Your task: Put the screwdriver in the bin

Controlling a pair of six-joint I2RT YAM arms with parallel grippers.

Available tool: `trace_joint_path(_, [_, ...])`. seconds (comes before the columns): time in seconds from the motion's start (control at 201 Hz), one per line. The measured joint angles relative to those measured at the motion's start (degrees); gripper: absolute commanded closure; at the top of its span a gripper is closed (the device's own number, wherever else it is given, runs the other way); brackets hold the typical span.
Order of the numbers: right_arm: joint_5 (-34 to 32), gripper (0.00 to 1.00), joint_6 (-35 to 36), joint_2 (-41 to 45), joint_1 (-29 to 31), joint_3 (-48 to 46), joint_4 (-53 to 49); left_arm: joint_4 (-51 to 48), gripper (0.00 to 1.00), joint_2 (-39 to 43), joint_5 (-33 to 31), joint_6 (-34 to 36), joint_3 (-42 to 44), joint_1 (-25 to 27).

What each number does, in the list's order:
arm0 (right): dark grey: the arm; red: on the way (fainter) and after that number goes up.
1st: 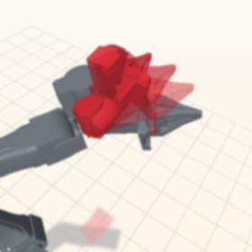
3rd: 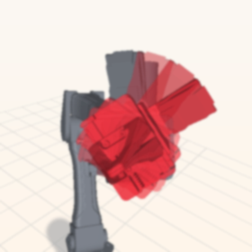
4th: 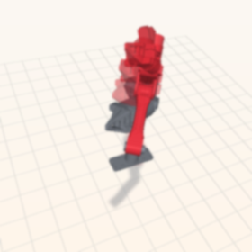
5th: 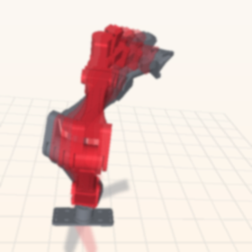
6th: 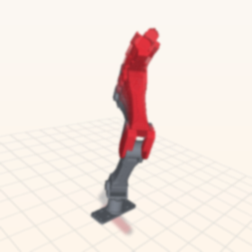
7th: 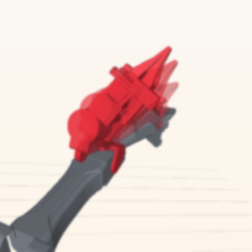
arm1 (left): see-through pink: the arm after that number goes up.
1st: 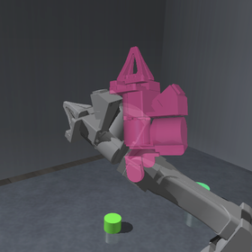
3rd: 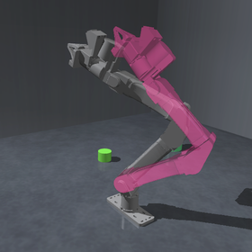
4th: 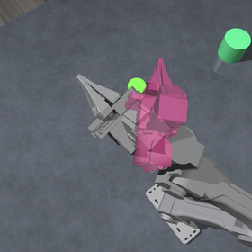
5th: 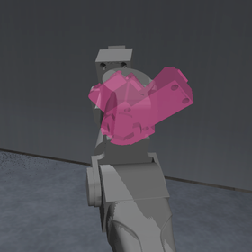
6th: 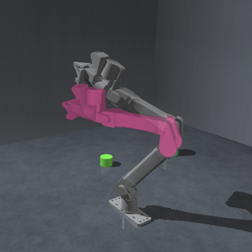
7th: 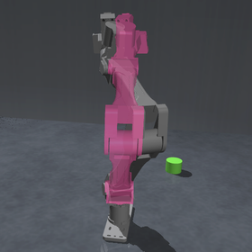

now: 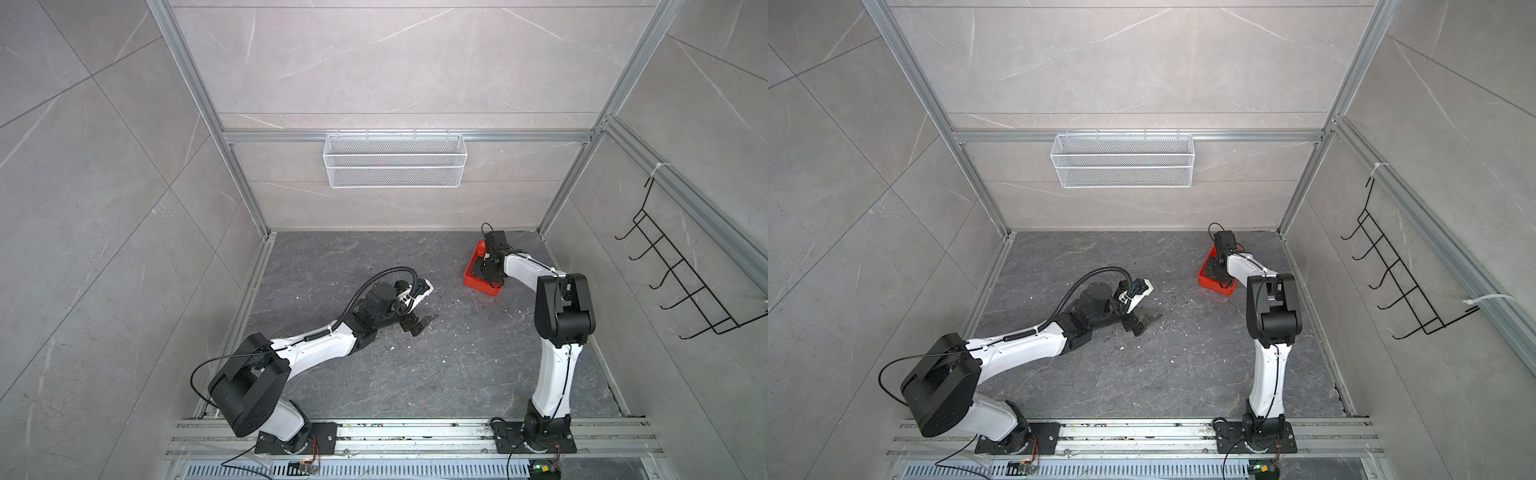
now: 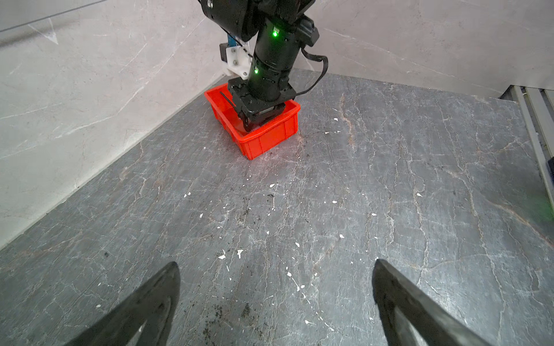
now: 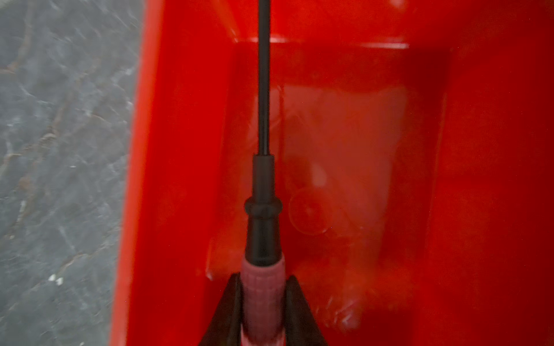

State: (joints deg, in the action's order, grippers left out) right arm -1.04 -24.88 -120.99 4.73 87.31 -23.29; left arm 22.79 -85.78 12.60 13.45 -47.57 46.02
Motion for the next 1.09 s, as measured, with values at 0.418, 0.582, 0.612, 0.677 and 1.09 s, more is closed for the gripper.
trace_joint_path(0.418, [0.22,0.49,-0.81,0.48,-0.26,0.17,0.04,1.20,0.00,0.02,-0.63,-0.20,0.04,0.35])
trace_joint_path(0.582, [-0.63,0.32,-0.31,5.73,-0.26,-1.49,0.22,2.34,0.00,0.44,-3.76,-1.49,0.92,0.33])
trace_joint_path(0.612, [-0.83,0.30,-0.26,7.15,-0.26,-2.03,0.42,2.58,0.00,0.61,-4.57,-1.66,1.29,0.33])
trace_joint_path(0.677, [-1.07,0.25,0.13,10.51,-0.26,-3.41,0.92,2.71,0.00,1.33,-6.34,-1.77,2.05,0.33])
trace_joint_path(1.09, [2.05,0.01,6.38,36.52,-0.26,-25.83,12.57,0.76,0.00,12.61,-11.06,-1.88,9.62,-7.30])
